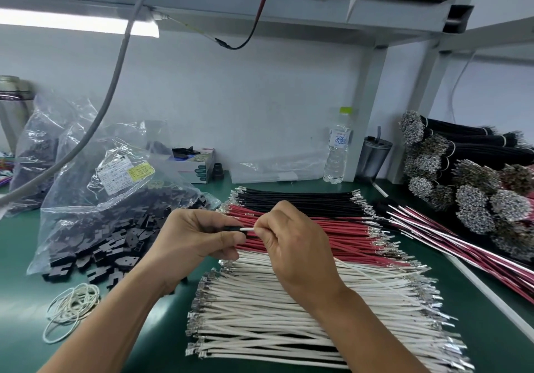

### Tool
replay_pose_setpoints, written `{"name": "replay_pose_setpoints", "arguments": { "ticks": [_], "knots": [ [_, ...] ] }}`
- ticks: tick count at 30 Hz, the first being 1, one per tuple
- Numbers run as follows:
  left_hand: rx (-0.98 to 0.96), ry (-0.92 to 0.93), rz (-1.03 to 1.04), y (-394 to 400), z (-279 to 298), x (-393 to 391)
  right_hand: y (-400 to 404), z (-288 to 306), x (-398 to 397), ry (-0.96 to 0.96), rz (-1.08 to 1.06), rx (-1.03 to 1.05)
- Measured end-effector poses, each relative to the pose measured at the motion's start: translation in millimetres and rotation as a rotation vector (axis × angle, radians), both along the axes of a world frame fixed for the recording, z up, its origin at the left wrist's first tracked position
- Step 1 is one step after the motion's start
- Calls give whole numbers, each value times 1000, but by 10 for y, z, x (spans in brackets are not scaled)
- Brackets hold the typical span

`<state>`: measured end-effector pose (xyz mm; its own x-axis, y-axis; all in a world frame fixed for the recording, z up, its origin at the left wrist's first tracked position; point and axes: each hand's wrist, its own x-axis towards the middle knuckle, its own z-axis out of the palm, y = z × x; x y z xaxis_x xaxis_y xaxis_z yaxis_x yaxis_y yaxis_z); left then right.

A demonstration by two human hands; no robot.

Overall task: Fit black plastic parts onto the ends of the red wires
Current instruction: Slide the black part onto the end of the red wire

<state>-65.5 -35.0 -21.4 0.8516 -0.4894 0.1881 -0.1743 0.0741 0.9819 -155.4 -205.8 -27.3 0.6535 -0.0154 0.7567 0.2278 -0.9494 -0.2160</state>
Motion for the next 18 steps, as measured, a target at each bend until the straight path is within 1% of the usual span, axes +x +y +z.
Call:
{"name": "replay_pose_setpoints", "arguments": {
  "ticks": [4,8,9,11,12,13,15,17,18],
  "knots": [
    [-25,-21,-12,13,7,-3,-10,1,-20,4,15,-25],
    [-98,-20,-21,15,22,15,-87,111,-72,-72,-38,-103],
    [-127,-11,-16,17,24,29,-114,137,-91,-42,-36,-97],
    [-184,19,8,28,32,49,-184,165,-133,83,-52,-74],
    [-209,35,20,32,39,57,-233,174,-160,108,-63,-64],
    [-229,48,20,35,42,67,-287,202,-191,84,-71,-52],
    [-235,64,-20,52,43,82,-401,356,-258,-56,-72,27],
    [-205,51,-47,98,42,114,-566,628,-299,-210,-41,200],
    [-177,37,-18,116,43,126,-688,788,-318,-268,-35,295]
  ]
}}
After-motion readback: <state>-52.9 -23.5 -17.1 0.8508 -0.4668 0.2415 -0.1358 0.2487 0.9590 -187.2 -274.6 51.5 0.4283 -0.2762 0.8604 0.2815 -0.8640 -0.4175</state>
